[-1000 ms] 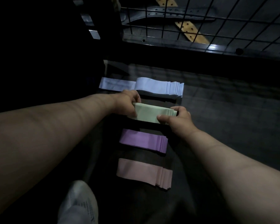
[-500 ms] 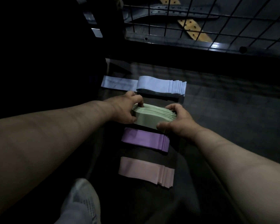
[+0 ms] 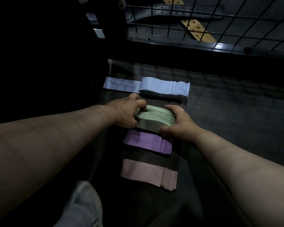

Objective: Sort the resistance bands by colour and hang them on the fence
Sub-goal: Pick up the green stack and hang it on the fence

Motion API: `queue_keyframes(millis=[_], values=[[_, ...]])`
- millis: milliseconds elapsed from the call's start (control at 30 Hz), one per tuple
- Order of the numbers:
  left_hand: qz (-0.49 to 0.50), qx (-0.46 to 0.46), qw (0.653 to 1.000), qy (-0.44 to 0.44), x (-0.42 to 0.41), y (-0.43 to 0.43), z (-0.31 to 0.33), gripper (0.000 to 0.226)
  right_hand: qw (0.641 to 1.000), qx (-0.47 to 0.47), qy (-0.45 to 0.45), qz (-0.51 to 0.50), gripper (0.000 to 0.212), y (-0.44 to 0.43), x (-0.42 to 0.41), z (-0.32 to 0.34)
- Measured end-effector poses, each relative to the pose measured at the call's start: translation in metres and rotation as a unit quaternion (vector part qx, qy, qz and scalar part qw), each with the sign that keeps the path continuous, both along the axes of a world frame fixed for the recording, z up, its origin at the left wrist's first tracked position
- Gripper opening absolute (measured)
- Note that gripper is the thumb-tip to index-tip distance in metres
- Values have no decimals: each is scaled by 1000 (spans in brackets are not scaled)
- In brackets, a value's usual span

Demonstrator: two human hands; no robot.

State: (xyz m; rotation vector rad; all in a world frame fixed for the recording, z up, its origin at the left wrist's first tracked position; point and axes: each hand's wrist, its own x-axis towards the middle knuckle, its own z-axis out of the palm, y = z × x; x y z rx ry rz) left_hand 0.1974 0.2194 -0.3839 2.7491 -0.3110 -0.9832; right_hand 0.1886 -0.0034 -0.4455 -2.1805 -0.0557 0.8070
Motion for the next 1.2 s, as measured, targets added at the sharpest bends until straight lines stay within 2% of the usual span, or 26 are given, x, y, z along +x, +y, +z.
queue_keyframes(millis=[100,267,400,567,700,800,900,1067,1200], values=[[9,8,1000,18,5,-3,1,53,1000,-9,7,1,92,0,4,0],[44,-22,998,36,6,-2,4,45,999,-35,35,4,95,6,18,4],[64,-45,997,26,3,0,2,43,998,-16,62,-7,60,11,25,11],[69,-63,996,5,1,0,0,41,997,17,72,1,51,10,24,18],[67,-89,991,-68,-1,-1,-1,40,999,26,17,-14,50,5,24,24],[30,-87,987,-133,-5,-3,-5,41,996,9,-84,20,49,-4,23,25],[-18,-41,986,-159,-10,-10,-8,39,979,-63,-176,86,54,-9,18,23],[-18,19,989,-147,-15,-25,-12,37,965,-128,-170,150,83,-11,9,15],[-24,33,989,-139,-15,-23,-13,40,974,-122,-137,135,100,-20,9,16]])
